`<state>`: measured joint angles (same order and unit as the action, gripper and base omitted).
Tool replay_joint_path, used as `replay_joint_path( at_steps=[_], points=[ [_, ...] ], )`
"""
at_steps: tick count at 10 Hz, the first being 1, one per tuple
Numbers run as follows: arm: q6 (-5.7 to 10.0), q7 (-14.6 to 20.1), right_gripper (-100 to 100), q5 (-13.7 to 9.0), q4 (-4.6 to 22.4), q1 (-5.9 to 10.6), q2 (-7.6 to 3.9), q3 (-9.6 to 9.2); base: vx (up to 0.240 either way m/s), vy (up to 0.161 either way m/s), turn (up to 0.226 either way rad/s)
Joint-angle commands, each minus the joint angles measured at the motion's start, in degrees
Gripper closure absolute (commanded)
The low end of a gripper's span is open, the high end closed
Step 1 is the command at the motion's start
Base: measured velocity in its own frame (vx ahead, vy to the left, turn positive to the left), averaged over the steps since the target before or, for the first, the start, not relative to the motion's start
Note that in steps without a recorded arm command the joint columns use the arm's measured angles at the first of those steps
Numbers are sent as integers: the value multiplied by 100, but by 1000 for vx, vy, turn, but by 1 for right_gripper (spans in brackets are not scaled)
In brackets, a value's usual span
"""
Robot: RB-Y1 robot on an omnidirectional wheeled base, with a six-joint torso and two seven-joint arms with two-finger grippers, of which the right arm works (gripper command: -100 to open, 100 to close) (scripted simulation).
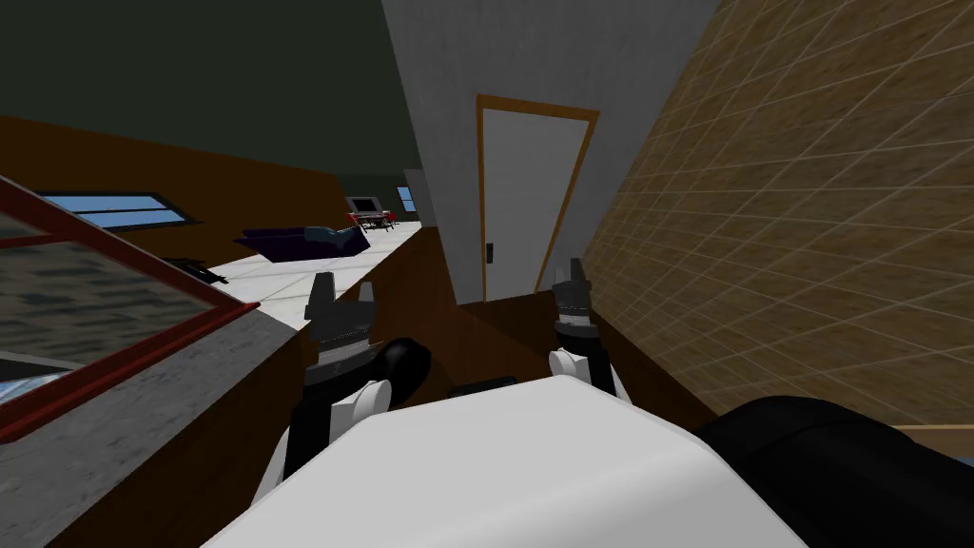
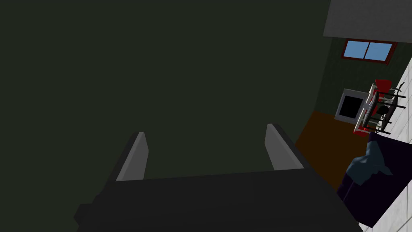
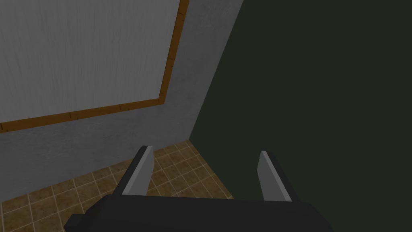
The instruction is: Pull the door open
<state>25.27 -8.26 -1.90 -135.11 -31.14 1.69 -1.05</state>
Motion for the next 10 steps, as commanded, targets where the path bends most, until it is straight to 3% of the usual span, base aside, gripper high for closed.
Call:
replay_joint_path(
  at_steps=[1,5,10],
  points=[
    [19,-24,-100,86,82,46,-60,-53,110,-17,-173],
    [85,-107,-100,380,357,196,-221,-233,196,25,-173],
    [208,-262,-100,920,850,464,-457,-562,191,44,-226]
  ],
)
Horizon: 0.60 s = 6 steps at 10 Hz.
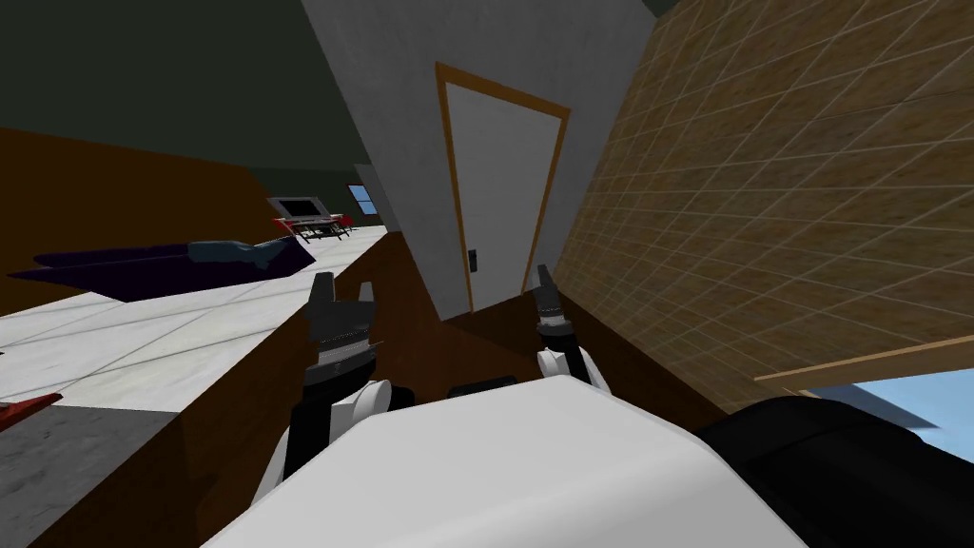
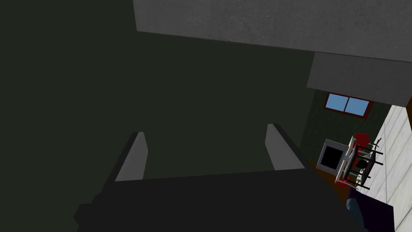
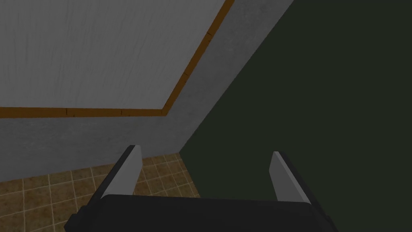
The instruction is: Pull the door open
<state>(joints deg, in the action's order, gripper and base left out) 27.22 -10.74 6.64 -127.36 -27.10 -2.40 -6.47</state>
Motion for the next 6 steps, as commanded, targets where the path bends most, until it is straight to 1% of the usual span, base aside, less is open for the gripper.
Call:
replay_joint_path(
  at_steps=[1,2,3,4,5,6],
  points=[
    [41,-49,-100,188,185,120,-98,-95,177,46,-250],
    [72,-90,-100,331,310,190,-153,-181,152,77,-255],
    [88,-110,-100,403,373,224,-180,-224,149,61,-226],
    [119,-151,-100,546,499,294,-235,-310,163,38,-224],
    [135,-172,-100,617,562,329,-262,-353,132,54,-149],
    [168,-216,-100,772,696,404,-317,-447,130,53,-260]
  ],
)
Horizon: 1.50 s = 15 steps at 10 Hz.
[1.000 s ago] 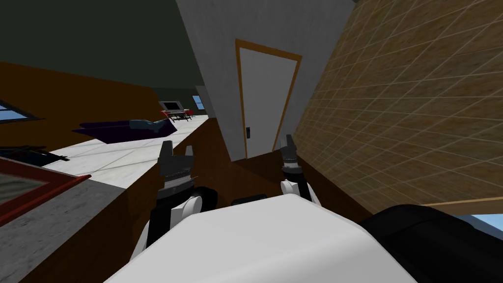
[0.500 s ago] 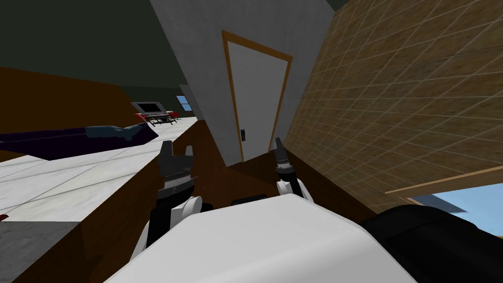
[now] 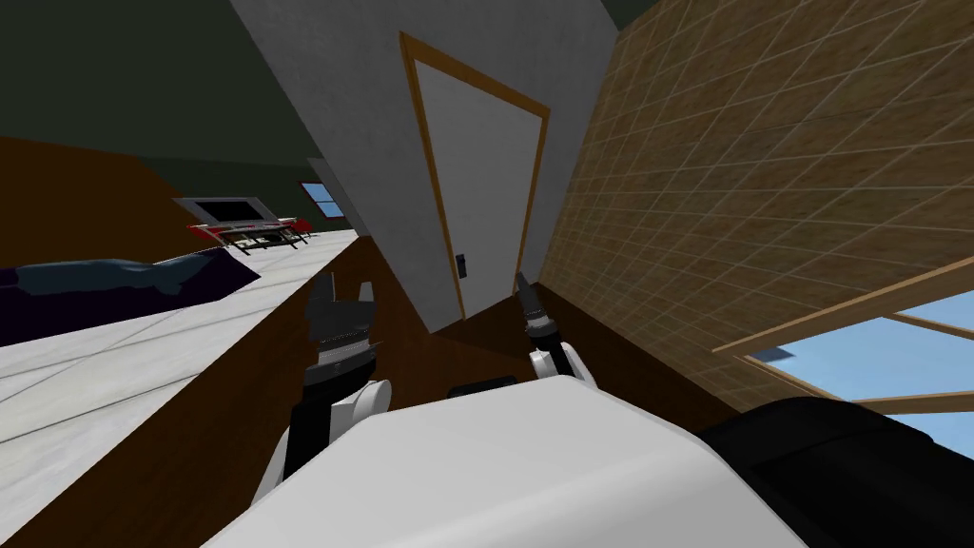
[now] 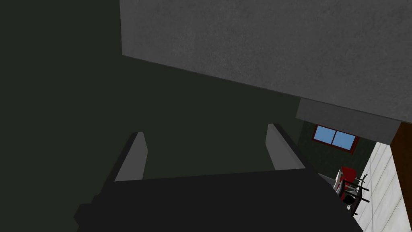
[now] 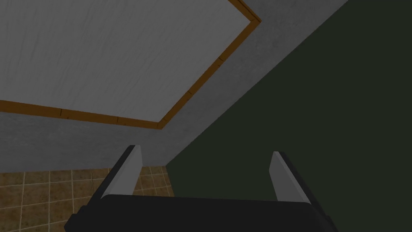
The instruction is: Pull the door open
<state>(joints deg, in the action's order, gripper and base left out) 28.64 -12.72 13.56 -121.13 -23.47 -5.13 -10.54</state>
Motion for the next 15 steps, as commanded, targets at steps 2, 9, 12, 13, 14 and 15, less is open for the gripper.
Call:
replay_joint_path(
  at_steps=[2,9,12,13,14,15],
  points=[
    [78,-87,-100,318,278,155,-127,-182,140,74,-212],
    [255,-330,-100,1159,995,555,-381,-684,121,76,-190],
    [327,-431,-100,1508,1293,719,-468,-891,109,80,-174],
    [345,-456,-100,1596,1368,760,-489,-943,109,90,-217],
    [362,-482,-100,1683,1443,801,-507,-995,92,73,-134],
    [397,-532,-100,1857,1593,883,-539,-1098,91,62,-201]
  ],
)
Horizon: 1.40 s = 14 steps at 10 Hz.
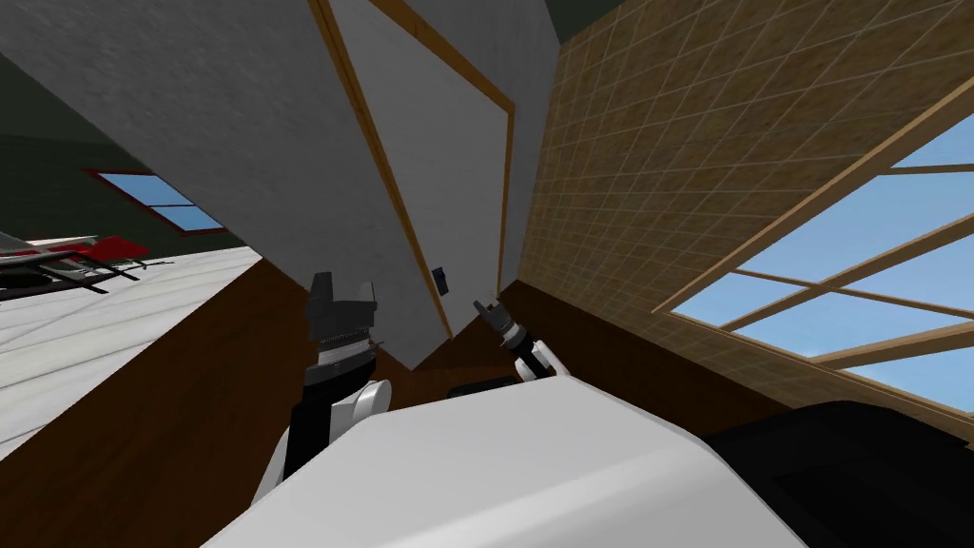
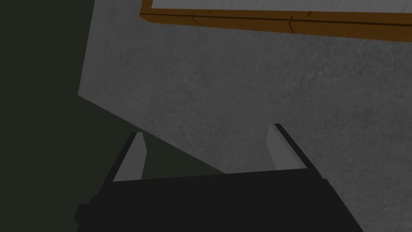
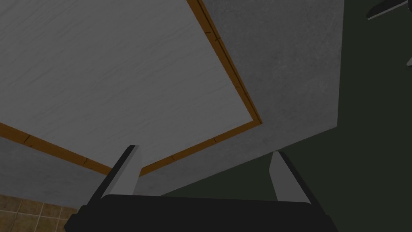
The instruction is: Pull the door open
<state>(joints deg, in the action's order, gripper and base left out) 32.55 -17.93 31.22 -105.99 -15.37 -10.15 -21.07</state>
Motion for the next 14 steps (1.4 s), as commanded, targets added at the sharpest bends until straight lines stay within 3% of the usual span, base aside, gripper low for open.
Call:
replay_joint_path(
  at_steps=[1,7,14],
  points=[
    [23,-37,-100,179,154,113,-53,-96,104,65,-191],
    [173,-261,-100,947,815,470,-159,-549,109,103,-200],
    [319,-487,-100,1720,1469,822,-172,-1002,102,104,-207]
  ],
)
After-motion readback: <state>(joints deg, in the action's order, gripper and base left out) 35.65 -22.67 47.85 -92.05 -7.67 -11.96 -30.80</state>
